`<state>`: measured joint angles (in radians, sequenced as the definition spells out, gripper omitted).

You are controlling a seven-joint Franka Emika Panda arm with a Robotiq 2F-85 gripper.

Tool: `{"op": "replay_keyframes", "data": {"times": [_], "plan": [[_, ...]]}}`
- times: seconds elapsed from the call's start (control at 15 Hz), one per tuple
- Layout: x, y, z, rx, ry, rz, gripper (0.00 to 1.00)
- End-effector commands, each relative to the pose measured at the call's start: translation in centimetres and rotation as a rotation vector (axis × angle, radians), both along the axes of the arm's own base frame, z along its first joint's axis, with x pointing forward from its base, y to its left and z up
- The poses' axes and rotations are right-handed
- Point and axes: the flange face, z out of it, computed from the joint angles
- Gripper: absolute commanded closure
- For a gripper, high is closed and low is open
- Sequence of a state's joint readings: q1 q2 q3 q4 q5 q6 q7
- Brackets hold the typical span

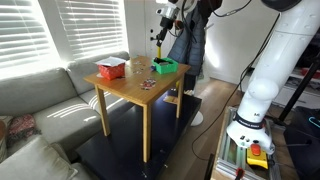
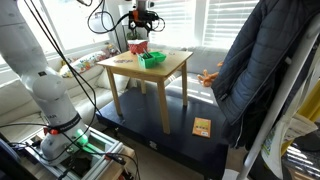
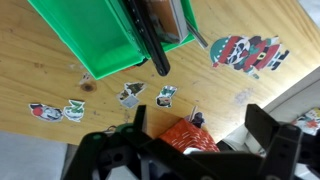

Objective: Put the remote in the green bowl

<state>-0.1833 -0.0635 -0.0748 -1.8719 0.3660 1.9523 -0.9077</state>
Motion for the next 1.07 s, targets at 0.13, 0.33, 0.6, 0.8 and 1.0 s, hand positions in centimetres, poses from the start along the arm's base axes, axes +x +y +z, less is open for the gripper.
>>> {"op": "replay_keyframes", "data": {"times": [0.13, 0.33, 0.6, 0.8, 1.0], "plan": [[-3.6, 0.8, 1.8, -0.15, 0.073, -0.252, 0.0], [-5.2, 1.5, 2.2, -0.163, 0.165, -0.321, 0.0], [-4.3, 1.9, 2.2, -0.149, 0.162, -0.311, 0.0], [-4.6, 2.1, 2.3, -0.147, 0.161, -0.313, 0.0], [-4.6, 2.0, 2.1, -0.146, 0.167, -0.314, 0.0]]}}
